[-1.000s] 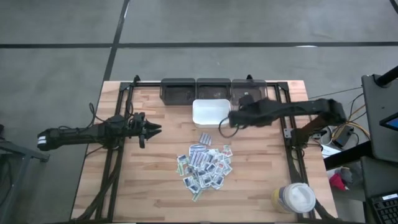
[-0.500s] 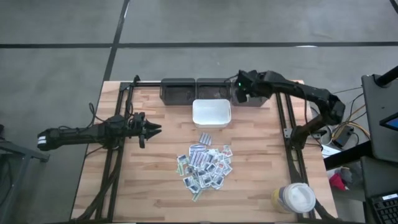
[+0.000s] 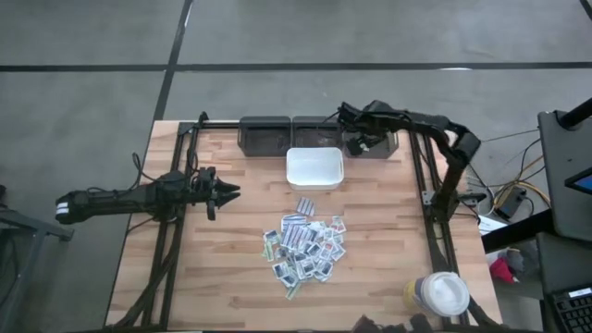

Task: Pick & Place First Aid Supplies
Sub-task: Put the green bandage pack into the right gray bin, then adjust the right gray bin on the table

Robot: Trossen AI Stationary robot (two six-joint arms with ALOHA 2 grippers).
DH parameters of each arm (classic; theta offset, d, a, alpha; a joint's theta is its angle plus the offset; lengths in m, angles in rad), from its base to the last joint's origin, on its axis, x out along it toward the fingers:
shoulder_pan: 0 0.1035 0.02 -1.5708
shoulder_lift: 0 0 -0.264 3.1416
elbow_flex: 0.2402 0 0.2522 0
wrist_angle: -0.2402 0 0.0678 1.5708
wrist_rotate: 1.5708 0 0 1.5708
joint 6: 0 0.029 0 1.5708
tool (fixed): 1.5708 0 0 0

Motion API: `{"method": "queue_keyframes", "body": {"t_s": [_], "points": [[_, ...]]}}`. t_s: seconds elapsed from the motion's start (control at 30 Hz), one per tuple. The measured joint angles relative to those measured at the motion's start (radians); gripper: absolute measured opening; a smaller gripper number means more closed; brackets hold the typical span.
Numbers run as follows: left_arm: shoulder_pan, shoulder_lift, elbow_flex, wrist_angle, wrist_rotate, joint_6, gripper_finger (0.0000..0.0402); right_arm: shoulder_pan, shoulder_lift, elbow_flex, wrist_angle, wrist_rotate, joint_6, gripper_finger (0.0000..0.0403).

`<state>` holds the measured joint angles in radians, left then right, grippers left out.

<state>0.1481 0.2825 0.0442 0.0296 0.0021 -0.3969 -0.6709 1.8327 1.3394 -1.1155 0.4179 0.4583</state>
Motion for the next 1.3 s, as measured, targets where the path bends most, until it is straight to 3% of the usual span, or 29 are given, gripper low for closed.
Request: {"method": "queue_keyframes", "body": {"t_s": [0.33, 0.7, 1.07, 1.3], "points": [[0.000, 0.000, 0.000, 0.000, 0.000, -0.008, 0.0119, -0.010, 0.128, 0.057, 0.001, 0.007, -0.071, 0.0008], [0.000, 0.000, 0.000, -0.001, -0.003, -0.008, 0.0119, -0.014, 0.122, 0.060, 0.005, 0.008, -0.074, 0.0010], [0.000, 0.000, 0.000, 0.016, -0.003, -0.008, 0.0119, -0.024, 0.098, 0.059, 0.004, 0.056, -0.104, 0.0083], [0.000, 0.000, 0.000, 0.067, -0.004, 0.038, 0.0119, -0.016, -0.049, 0.057, -0.013, 0.056, -0.018, 0.0106]]}}
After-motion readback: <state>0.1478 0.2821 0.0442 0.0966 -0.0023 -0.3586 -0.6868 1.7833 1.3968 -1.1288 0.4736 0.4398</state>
